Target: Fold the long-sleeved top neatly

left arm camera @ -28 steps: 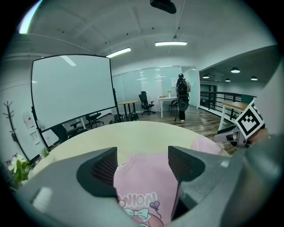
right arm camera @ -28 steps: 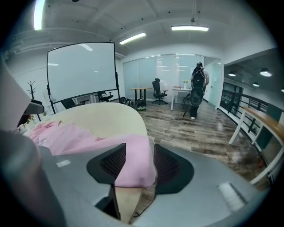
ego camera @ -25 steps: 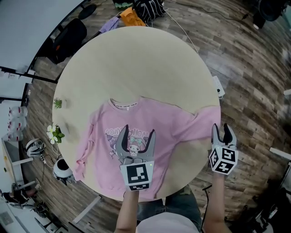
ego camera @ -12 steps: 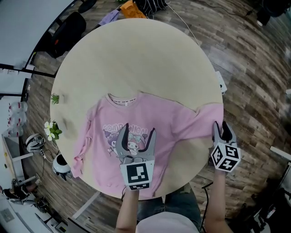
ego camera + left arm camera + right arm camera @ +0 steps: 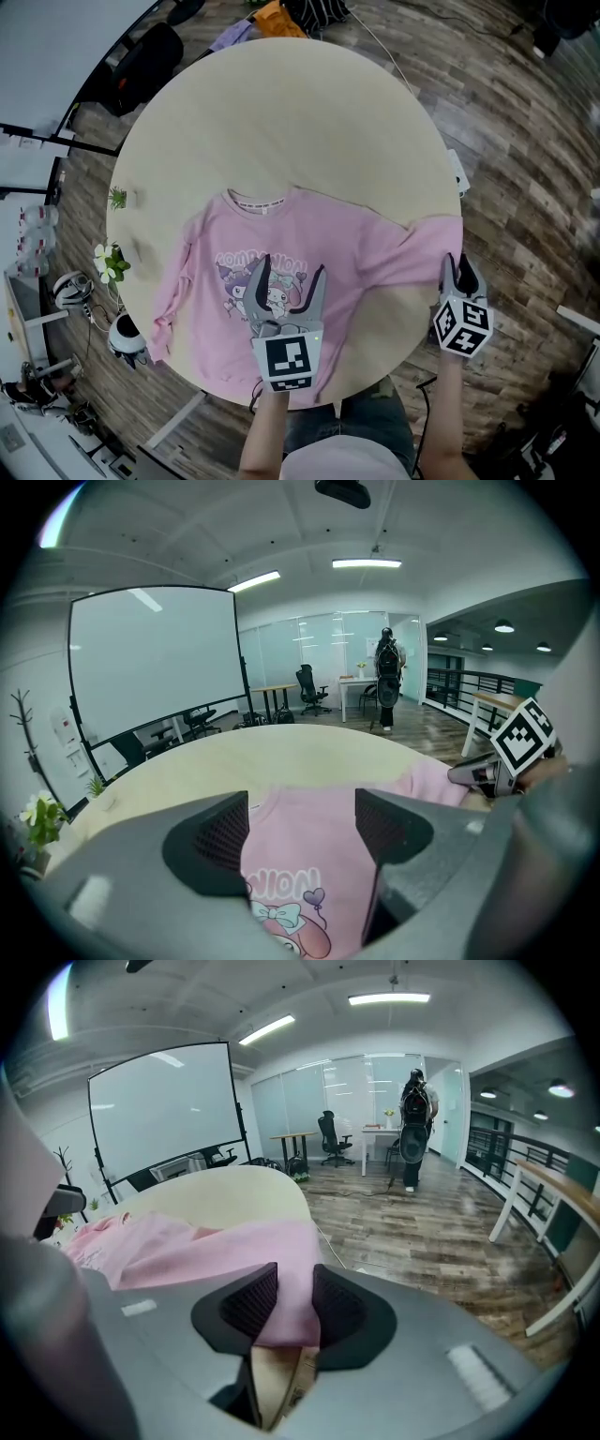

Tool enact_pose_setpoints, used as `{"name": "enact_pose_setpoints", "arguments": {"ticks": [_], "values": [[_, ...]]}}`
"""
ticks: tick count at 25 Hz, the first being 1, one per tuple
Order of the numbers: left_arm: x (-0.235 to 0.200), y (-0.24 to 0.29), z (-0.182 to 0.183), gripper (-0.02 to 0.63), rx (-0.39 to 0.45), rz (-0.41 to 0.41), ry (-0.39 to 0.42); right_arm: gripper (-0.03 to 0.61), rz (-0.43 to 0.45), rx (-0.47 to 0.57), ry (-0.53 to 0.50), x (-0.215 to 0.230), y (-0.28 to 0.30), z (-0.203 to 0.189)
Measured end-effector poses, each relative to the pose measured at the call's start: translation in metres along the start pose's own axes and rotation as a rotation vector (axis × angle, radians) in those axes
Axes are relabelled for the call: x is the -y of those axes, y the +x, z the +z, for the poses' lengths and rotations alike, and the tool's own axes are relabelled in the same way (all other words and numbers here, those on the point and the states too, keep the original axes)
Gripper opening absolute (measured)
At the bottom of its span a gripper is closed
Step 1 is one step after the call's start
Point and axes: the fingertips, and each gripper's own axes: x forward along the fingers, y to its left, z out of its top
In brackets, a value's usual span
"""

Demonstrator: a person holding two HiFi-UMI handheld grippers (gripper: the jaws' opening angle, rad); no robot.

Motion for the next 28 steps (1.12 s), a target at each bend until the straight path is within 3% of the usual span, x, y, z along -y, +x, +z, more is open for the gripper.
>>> {"name": "enact_pose_setpoints", "arguments": {"ticks": [4, 5, 6, 15, 28], "values": [[0.001, -0.004, 0.003, 0.35, 0.012, 0.005, -0.006, 0.113, -0.022, -0.005, -0.026, 0.002, -0.005, -0.003], [0.001, -0.005, 0.003, 0.35, 0.014, 0.007, -0.008, 0.052, -0.026, -0.009, -0.037, 0.002, -0.006, -0.004], [0.001, -0.006, 0.003, 0.35, 0.016, 0.009, -0.011, 0.04, -0.03, -0.012, -0.047, 0.001, -0.007, -0.004], [-0.005, -0.023, 0.008, 0.35, 0.054, 0.019, -0.03, 0.035, -0.033, 0.037, -0.053, -0.009, -0.029, 0.012], [-0.038, -0.06, 0.017, 0.35, 0.134, 0.011, -0.069, 0.035, 0.019, 0.255, -0.081, -0.08, -0.097, 0.089]]}}
